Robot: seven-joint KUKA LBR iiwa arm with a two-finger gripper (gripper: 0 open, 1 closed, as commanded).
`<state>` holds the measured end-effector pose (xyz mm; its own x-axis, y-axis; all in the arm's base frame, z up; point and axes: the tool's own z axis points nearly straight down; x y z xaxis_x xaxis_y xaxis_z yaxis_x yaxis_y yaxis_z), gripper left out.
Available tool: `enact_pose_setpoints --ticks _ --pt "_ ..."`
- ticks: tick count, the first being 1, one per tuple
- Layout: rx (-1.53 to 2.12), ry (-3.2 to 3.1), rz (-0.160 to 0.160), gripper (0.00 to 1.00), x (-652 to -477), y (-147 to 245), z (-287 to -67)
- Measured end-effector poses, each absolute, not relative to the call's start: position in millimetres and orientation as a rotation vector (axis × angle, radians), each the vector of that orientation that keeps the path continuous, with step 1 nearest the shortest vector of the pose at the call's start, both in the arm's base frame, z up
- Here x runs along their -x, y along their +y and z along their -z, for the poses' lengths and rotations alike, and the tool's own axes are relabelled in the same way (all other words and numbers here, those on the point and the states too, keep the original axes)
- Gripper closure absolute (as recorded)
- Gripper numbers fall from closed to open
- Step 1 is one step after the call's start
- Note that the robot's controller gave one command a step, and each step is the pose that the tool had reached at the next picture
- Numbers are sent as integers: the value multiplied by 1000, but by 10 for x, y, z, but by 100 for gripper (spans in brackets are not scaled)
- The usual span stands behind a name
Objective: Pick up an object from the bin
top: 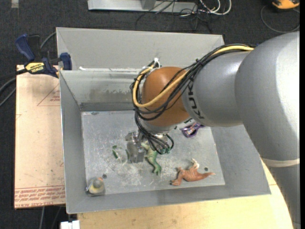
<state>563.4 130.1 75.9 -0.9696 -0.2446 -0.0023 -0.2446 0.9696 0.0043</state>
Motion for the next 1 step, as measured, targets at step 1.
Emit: enact_pose_setpoints --ticks 1 --pt "387 3116 -7 0 -5634 1300 -758"
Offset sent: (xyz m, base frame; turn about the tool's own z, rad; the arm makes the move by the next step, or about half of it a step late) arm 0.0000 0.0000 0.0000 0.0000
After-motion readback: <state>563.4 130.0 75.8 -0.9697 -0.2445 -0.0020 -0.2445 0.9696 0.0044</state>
